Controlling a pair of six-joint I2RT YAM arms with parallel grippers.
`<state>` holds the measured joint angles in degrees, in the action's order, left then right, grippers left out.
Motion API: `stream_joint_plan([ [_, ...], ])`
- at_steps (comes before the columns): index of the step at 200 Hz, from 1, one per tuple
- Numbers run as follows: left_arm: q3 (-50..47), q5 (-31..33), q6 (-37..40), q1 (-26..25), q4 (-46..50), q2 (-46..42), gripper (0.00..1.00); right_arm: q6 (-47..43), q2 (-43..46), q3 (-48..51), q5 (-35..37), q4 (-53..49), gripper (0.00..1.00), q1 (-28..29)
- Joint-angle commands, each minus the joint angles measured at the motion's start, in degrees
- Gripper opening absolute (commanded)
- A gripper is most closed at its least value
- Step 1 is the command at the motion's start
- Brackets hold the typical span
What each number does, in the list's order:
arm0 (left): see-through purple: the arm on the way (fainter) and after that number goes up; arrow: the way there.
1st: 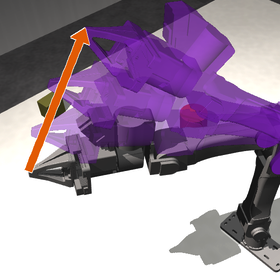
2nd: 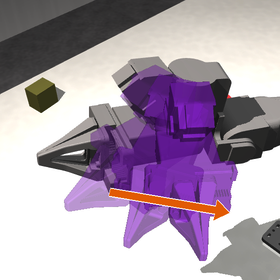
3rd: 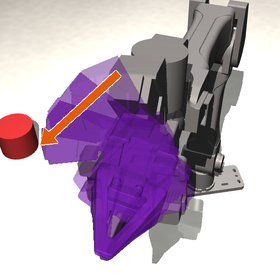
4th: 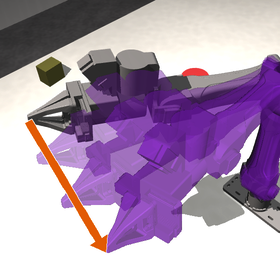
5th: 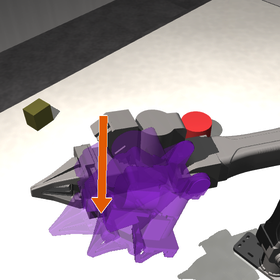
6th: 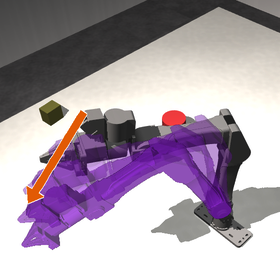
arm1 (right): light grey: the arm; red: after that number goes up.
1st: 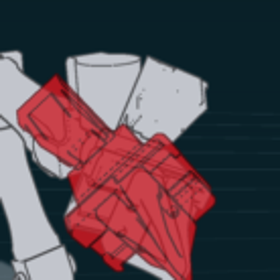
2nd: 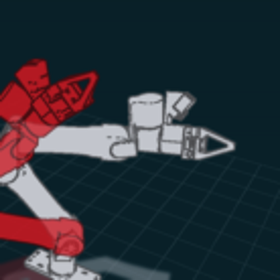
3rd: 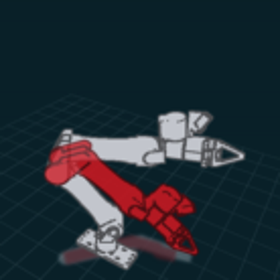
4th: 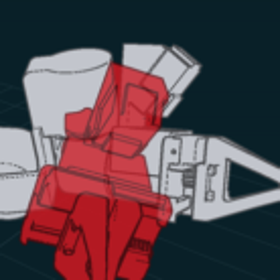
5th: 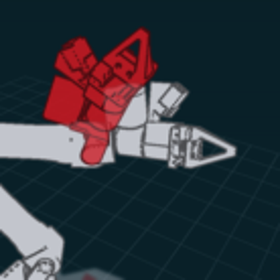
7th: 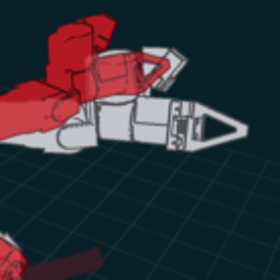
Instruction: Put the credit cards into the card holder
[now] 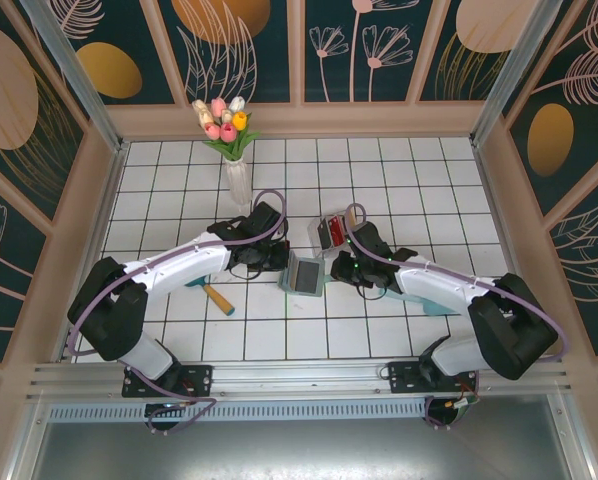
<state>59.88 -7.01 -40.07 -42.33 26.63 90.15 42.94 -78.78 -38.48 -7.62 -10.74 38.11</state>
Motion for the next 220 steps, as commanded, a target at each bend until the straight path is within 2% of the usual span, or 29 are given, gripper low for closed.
stream_joint_plan([
  [1, -0.7, -0.4, 0.4, -0.2, -1.0, -0.9, 0.00, -0.1, 0.0, 0.9, -1.2, 1.3, 0.13, -0.6],
  [55, 0.4, -1.2, 0.2, -0.4, -1.3, -0.7, 0.00, -0.1, 1.7, 2.4, -5.1, 4.1, 0.05, -1.6],
  [75, 2.2, -3.3, 0.3, -1.5, -1.8, 0.8, 0.00, 0.5, 2.3, 3.6, -8.1, 7.0, 0.03, -2.5],
  [98, 3.5, -8.8, -0.8, -3.1, -5.3, 3.0, 0.00, 1.0, 3.0, 4.8, -10.7, 9.2, 0.02, -3.9],
  [123, 3.4, -14.5, -3.3, -4.3, -11.3, 6.4, 0.12, 1.1, 4.5, 6.7, -13.2, 10.9, 0.02, -6.2],
  [137, 3.2, -16.6, -4.7, -4.9, -14.3, 7.7, 0.14, 1.0, 5.5, 8.1, -15.2, 12.3, 0.02, -6.4],
  [147, 2.4, -18.3, -5.9, -5.0, -17.4, 10.0, 0.20, 0.8, 5.9, 8.9, -16.9, 13.4, 0.02, -8.9],
  [163, 1.6, -17.6, -7.3, -5.0, -19.2, 11.6, 0.22, 0.5, 6.0, 9.8, -17.7, 13.8, 0.02, -10.0],
  [172, 1.0, -16.9, -8.3, -5.1, -19.9, 11.5, 0.29, 0.5, 5.9, 10.3, -18.6, 14.4, 0.02, -10.5],
  [182, -0.6, -17.9, -9.8, -5.1, -23.2, 10.7, 0.30, 0.5, 5.5, 10.7, -19.4, 14.9, 0.02, -11.0],
  [193, -1.7, -19.0, -11.0, -5.1, -26.1, 10.7, 0.36, 0.5, 5.0, 10.8, -19.9, 15.1, 0.02, -11.1],
  [220, -2.6, -21.4, -12.4, -5.1, -29.2, 14.4, 0.40, 0.9, 4.3, 10.6, -19.7, 15.3, 0.02, -11.1],
])
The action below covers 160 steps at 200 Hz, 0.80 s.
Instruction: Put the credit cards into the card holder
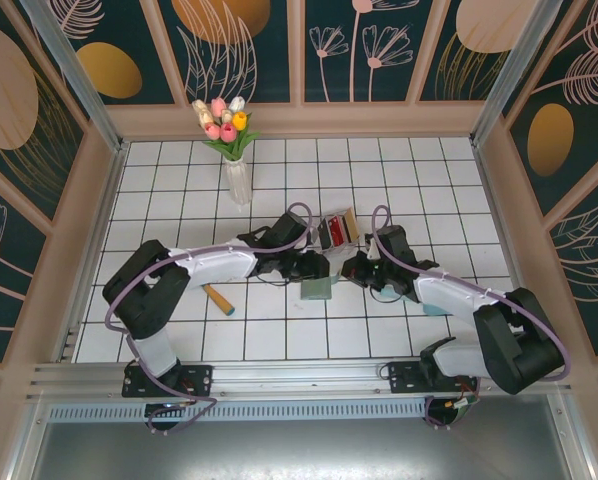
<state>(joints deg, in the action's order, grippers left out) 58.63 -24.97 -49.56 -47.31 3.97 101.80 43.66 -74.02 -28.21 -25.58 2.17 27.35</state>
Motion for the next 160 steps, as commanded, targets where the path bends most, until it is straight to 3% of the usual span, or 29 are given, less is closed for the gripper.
stream_joint_plan([
  [1, -1.5, -3.4, -3.1, -0.1, -6.9, 2.9, 0.40, 0.2, -0.5, 0.4, -1.7, 2.4, 0.02, -0.4],
  [38, -7.6, -3.7, -8.8, -0.1, -17.4, 4.1, 0.41, 1.2, -0.6, -0.2, -1.2, 2.3, 0.02, -0.4],
  [75, -8.3, -1.0, -7.1, -0.1, -17.0, -1.5, 0.48, 1.3, -0.8, -0.4, -1.2, 2.0, 0.03, -0.4],
  [124, -8.4, 13.0, 0.1, -0.1, -1.0, -13.5, 0.61, 0.7, -0.7, -0.9, -0.2, 0.3, 0.03, -0.4],
  [160, -8.6, 18.2, 1.8, 0.0, 5.1, -13.4, 0.56, 0.6, -0.2, -0.8, -0.2, 0.0, 0.03, -0.4],
])
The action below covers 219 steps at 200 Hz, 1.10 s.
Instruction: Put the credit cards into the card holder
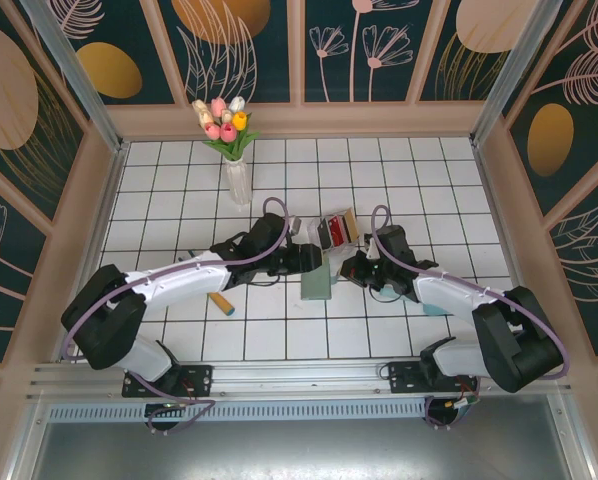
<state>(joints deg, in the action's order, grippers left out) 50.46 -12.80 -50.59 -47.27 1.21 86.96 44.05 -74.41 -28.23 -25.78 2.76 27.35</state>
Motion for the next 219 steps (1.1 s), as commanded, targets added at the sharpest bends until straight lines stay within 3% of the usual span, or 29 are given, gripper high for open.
stream_joint_plan([
  [1, -0.4, 6.0, 2.8, -0.1, 7.9, 1.5, 0.56, 0.2, 0.2, -0.8, 0.0, -0.6, 0.03, -0.3],
  [36, 1.2, 2.6, 4.3, 0.0, 7.4, 7.1, 0.52, 0.0, 0.4, -1.0, -0.8, -0.3, 0.03, -0.3],
  [113, 4.5, 1.8, 6.3, -0.1, 9.2, 15.3, 0.50, 0.3, 0.7, -1.3, -3.7, 0.7, 0.03, -0.4],
  [219, 4.8, 0.3, 5.0, -0.9, 6.9, 18.3, 0.44, 1.0, -5.8, -6.1, -3.9, 0.7, 0.01, 3.7],
])
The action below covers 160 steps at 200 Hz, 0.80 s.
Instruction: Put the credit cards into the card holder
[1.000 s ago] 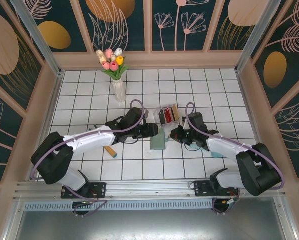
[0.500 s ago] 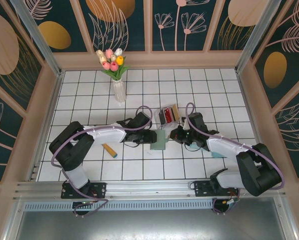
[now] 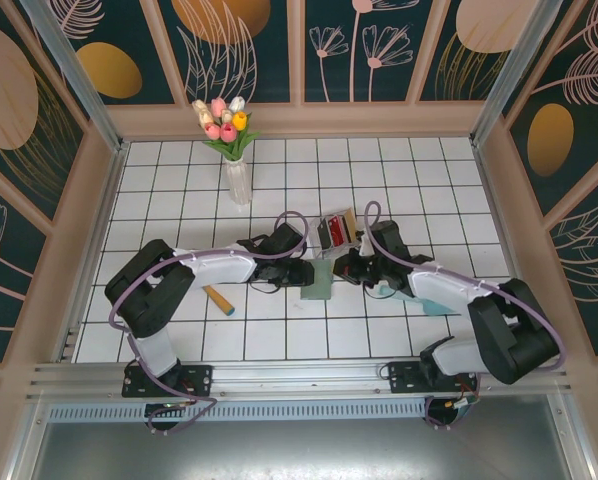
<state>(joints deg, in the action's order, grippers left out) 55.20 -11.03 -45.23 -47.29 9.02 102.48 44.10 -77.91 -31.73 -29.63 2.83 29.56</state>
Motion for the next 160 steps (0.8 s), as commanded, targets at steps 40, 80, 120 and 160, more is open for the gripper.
stream_joint_plan([
  [40, -0.2, -1.5, -0.9, -0.9, -1.5, 2.7, 0.40, 0.6, -5.9, -4.5, 1.5, -1.2, 0.01, 3.3],
  [80, -0.3, -1.5, -1.2, -0.9, -2.2, 2.4, 0.36, -0.1, -8.5, -6.4, 3.8, -3.6, 0.01, 4.4],
  [120, -0.6, -1.7, -1.3, -0.8, -2.6, 2.5, 0.35, -0.5, -10.3, -7.7, 5.8, -6.1, 0.00, 5.4],
  [160, -0.9, -1.6, -1.6, -0.8, -2.7, 2.2, 0.34, -1.2, -11.6, -9.1, 9.0, -11.0, 0.00, 6.5],
])
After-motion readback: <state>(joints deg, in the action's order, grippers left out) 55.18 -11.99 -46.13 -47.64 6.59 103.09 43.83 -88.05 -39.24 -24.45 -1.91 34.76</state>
